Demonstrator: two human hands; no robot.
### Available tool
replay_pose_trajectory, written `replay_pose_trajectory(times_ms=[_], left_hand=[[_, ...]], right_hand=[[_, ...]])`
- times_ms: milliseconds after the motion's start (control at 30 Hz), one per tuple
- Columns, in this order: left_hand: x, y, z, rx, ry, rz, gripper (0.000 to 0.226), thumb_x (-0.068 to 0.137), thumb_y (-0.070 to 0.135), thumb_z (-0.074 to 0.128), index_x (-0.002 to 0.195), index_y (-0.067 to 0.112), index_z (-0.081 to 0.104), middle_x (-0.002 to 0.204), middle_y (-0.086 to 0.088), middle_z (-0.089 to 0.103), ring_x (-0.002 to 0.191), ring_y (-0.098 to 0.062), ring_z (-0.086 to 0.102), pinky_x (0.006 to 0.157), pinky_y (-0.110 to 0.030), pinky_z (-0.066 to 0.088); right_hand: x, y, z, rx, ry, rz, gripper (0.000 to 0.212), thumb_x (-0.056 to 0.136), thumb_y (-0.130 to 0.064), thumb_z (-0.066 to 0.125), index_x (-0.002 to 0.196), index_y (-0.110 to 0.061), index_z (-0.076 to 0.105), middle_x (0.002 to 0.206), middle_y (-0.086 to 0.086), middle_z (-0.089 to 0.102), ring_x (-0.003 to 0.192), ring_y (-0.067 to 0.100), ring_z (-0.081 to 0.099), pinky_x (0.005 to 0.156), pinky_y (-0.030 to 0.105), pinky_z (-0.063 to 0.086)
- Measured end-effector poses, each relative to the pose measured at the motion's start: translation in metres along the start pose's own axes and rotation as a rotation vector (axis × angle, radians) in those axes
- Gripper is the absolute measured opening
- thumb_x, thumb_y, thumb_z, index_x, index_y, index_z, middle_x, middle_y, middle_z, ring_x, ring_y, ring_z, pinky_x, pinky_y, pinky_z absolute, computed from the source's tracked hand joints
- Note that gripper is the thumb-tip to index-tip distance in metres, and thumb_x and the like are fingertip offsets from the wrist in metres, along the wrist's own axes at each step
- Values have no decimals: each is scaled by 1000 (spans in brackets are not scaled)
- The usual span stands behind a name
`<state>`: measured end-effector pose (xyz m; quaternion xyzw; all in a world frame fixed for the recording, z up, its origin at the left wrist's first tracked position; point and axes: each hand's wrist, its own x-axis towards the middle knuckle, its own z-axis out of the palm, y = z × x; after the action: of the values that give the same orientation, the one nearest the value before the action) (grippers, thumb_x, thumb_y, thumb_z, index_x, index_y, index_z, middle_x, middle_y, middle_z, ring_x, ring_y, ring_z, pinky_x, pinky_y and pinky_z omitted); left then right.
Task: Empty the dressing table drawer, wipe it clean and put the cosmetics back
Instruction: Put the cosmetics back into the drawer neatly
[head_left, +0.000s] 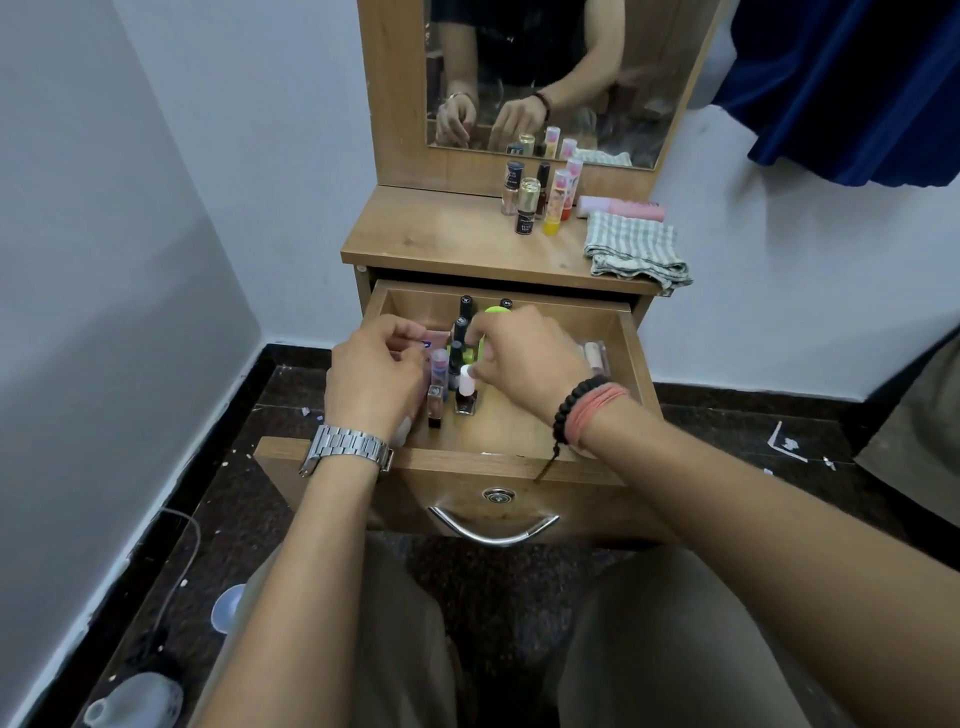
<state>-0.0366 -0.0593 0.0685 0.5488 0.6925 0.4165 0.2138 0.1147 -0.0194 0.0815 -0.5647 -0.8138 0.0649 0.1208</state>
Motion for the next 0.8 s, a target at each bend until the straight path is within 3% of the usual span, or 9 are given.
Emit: replay_pose_trajectory(times_ms=[133,233,367,433,500,567,667,800], left_hand=[[0,2,1,16,-15,3,16,87,15,56,93,25,67,90,6,67,82,-11,61,72,-26,48],[0,2,2,23,-43,13,15,86,16,57,91,26,66,87,8,66,82,-11,62,74,-30,52],[1,2,1,46,-63,27,17,86,16,57,86,32,63,83,15,63,73,1,57,63,-23,45],[1,3,2,51,-74,46,16,87,14,57,87,28,64,80,19,60,64,6,55,53,-11,41],[1,4,3,57,-99,61,12,87,13,58,90,22,65,78,21,58,65,6,56,51,-6,39],[2,2,4,61,-107,59,13,87,14,58,92,22,66,80,16,62,72,1,59,59,-13,44],[3,-1,4,41,-98,40,15,86,13,57,89,26,66,79,12,65,67,1,60,62,-19,49],[3,-2,5,14,-89,39,14,88,13,57,90,23,66,74,12,64,60,6,61,49,-8,45]], right_hand=[[24,11,-38,62,102,-46,25,85,-23,68,109,-21,63,103,-1,65,95,20,60,83,33,49],[56,33,-57,45,184,-33,29,86,-11,60,114,-18,62,111,3,66,101,20,61,88,34,51],[94,58,-78,-140,252,-25,43,86,3,45,121,-18,59,113,9,65,104,31,60,91,40,48],[107,64,-86,-268,288,-31,50,87,7,43,127,-21,55,114,8,64,110,30,55,98,42,36],[118,66,-89,-374,282,-66,57,83,11,42,127,-22,55,111,5,65,112,29,53,98,41,27],[127,67,-89,-442,250,-100,61,78,14,42,125,-22,56,102,5,66,111,32,51,98,42,24],[140,66,-86,-527,188,-108,60,77,14,44,122,-22,58,87,4,62,106,35,51,103,44,19],[151,66,-83,-545,203,-86,55,78,13,44,117,-22,61,97,10,62,114,38,46,105,47,17]])
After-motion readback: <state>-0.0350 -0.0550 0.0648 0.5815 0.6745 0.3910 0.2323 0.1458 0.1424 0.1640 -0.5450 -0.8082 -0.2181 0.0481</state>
